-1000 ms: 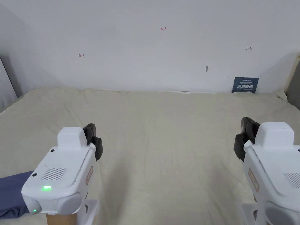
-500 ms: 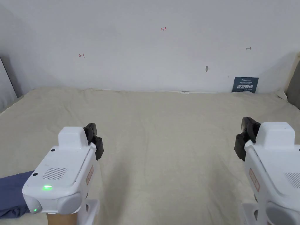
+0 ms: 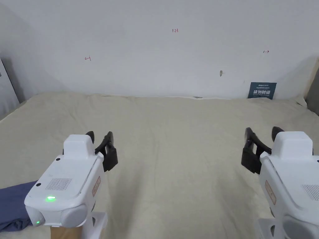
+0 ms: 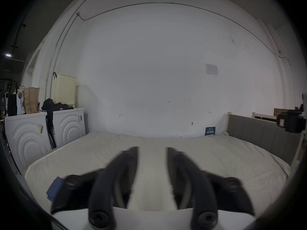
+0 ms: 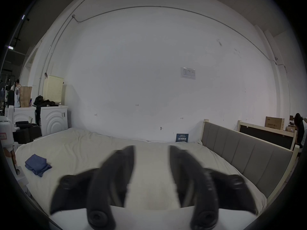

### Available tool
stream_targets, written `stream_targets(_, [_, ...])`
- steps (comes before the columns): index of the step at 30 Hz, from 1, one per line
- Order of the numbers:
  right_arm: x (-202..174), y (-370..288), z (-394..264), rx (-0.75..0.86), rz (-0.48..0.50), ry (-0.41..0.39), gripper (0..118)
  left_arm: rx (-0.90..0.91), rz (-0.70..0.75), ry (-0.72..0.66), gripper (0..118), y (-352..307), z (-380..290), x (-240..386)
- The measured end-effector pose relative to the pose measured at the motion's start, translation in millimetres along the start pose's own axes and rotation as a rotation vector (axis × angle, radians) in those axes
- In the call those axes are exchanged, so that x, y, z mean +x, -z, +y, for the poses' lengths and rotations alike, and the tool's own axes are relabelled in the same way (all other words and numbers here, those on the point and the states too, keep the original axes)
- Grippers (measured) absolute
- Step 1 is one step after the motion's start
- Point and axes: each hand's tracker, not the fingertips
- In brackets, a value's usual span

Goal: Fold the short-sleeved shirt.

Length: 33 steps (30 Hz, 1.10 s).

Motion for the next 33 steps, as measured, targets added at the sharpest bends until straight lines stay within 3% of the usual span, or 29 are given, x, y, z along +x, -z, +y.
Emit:
stream_targets(2, [-0.6,1.5,-1.2,-0.009,-0.003,0.000,102,-0.018,-0.008,-0.005,101,2.7,0.6,-0.5])
stream_targets(3, [-0.8,1.9,-2.0,-0.011,-0.006,0.002,113,-0.023,-0.010,-0.004,114,3.8,0.7,-0.4])
stream_targets(4, [-2.0,2.2,-2.9,-0.009,-0.007,0.004,118,-0.020,-0.010,-0.001,118,3.7,0.1,0.3])
stream_targets(33, [-10.1,1.6,-2.8,-0.002,0.008,-0.005,118,0.028,0.009,0.066,118,-0.5,-2.3,7.1])
